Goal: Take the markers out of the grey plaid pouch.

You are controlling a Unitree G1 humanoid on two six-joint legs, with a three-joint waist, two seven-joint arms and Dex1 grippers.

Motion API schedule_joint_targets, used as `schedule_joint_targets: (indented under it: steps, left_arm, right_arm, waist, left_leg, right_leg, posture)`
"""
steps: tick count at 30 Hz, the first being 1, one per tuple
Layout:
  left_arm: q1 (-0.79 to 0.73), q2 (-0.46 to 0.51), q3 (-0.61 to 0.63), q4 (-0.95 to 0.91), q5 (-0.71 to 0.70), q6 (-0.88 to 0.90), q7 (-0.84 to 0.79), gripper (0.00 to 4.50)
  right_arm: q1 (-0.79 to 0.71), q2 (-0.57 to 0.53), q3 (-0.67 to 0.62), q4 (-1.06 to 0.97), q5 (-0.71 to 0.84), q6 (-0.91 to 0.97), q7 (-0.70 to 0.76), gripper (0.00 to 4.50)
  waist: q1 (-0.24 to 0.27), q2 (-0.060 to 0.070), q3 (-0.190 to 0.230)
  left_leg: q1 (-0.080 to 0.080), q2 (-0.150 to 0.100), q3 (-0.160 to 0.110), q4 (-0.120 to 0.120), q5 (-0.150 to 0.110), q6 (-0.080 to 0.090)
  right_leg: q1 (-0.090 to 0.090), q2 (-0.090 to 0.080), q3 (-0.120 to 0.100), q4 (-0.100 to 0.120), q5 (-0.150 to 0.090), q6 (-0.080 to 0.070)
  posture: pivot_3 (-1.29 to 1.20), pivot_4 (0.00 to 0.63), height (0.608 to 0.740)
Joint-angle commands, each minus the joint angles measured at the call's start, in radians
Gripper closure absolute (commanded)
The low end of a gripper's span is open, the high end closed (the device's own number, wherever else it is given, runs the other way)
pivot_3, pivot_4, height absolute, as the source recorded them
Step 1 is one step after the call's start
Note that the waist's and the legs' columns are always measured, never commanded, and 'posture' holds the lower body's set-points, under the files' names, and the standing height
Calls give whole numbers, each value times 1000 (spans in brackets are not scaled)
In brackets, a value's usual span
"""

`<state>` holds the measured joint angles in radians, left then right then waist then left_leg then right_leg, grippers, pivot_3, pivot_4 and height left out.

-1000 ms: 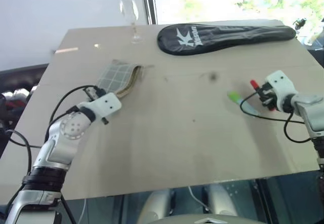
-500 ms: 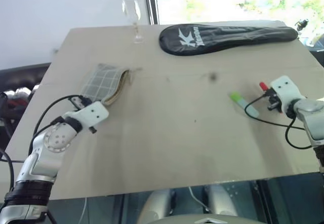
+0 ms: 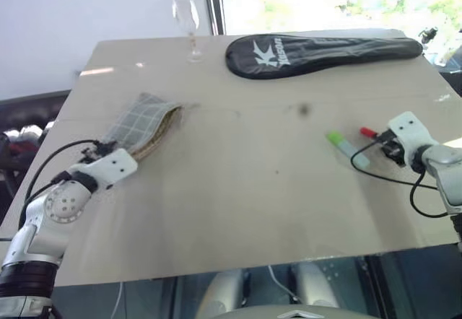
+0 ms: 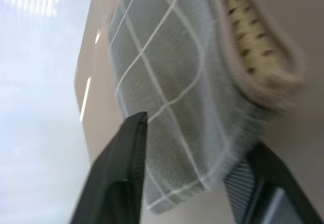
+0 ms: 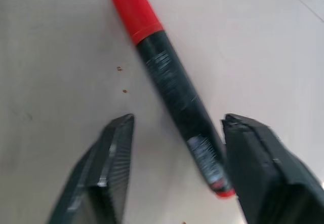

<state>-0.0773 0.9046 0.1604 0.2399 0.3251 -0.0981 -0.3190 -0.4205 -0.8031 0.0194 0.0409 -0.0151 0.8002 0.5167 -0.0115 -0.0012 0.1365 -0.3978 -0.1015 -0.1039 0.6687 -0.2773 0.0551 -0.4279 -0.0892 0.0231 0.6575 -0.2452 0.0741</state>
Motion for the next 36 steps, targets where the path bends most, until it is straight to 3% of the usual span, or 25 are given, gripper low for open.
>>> schedule_joint_targets:
  steps: [1,2,8,12,19,24,36]
  left_arm:
    - [-1,1,33,-63,-20,56,-12,2325]
    - [8,-3,35,-88,-36,63,-28,2325]
    - [108,-58,194,-279,-262,161,-144,2325]
    - [203,-141,324,-480,-535,311,-253,2325]
    - [462,-224,416,-743,-794,532,-354,2325]
    - [635,-250,390,-848,-800,544,-398,2325]
    - [719,-339,307,-941,-824,539,-383,2325]
  right_arm:
    - [4,-18,-12,-30,-12,-2,6,203]
    - [9,-24,-11,-33,-18,0,7,24]
    - [66,-51,-82,-193,89,87,124,24]
    - [152,-91,-148,-300,210,159,240,24]
    - [336,-90,-287,-332,336,5,364,24]
    - [479,-60,-358,-294,392,-187,462,24]
    - [576,-63,-381,-175,404,-403,549,24]
  waist:
    - [-3,0,0]
    - [-3,0,0]
    - [-3,0,0]
    - [0,0,0]
    - [5,0,0]
    - [8,0,1]
    - [25,1,1]
  left_leg:
    - [0,0,0,0,0,0]
    - [0,0,0,0,0,0]
    - [-1,1,1,0,0,0]
    - [-1,1,1,0,0,0]
    - [6,1,0,0,-1,2]
    - [16,2,0,-2,-3,4]
    - [16,2,0,-2,-3,4]
  right_leg:
    - [0,0,0,0,0,0]
    - [0,0,1,0,0,0]
    - [0,0,2,0,0,0]
    - [1,0,4,-1,0,0]
    - [8,0,4,-4,0,0]
    - [19,0,3,-7,0,0]
    - [21,0,3,-12,0,-1]
  posture:
    - [0,150,740]
    - [0,150,740]
    - [0,150,740]
    - [0,150,740]
    - [0,150,740]
    - [0,150,740]
    - [0,150,740]
